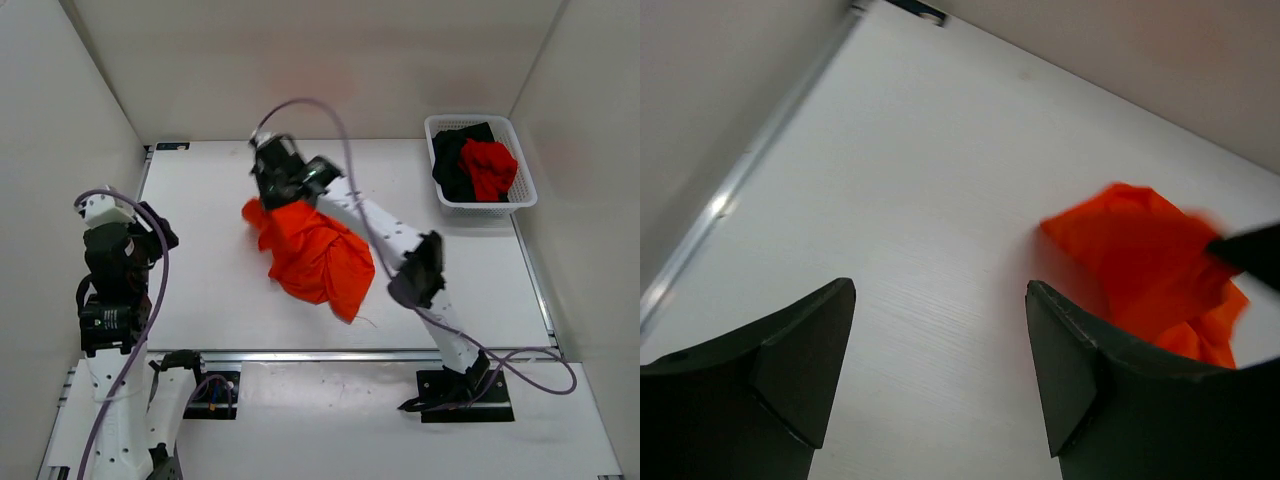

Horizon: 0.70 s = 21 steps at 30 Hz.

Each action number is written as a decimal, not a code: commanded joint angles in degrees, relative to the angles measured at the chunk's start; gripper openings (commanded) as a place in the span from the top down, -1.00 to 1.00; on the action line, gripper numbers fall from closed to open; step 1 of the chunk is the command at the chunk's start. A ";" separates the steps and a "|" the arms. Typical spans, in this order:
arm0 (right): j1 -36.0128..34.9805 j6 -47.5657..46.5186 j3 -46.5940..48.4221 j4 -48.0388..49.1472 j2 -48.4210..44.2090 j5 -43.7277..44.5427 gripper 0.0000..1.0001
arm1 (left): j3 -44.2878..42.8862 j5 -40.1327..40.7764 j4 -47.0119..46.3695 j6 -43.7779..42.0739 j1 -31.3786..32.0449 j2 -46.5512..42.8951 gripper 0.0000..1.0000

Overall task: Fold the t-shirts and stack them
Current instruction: Flatten out the tshirt

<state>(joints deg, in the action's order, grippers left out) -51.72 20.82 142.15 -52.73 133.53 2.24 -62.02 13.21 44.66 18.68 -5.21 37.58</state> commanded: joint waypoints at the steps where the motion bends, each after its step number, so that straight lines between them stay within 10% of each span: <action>1: 1.88 -4.38 -2.84 11.44 -19.60 5.66 0.99 | -0.21 -20.09 -3.26 -5.57 2.21 2.05 -0.60; 7: 5.58 -7.63 -5.79 2.29 -32.09 14.27 1.00 | 7.43 -40.97 -6.79 -7.42 11.26 7.94 -0.70; 15: 18.65 -0.87 -46.39 16.24 -59.33 8.31 0.99 | 2.00 -24.66 -3.36 -20.42 33.49 20.84 -0.83; 21: 24.21 0.63 -54.25 18.54 -63.92 1.19 1.00 | -2.40 -24.62 -1.16 -29.04 41.09 34.82 -0.97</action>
<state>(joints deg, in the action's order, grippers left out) -28.42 19.97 88.75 -40.40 73.43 7.75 -61.98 -11.62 41.76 -4.10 36.80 68.16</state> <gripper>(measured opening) 0.009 0.974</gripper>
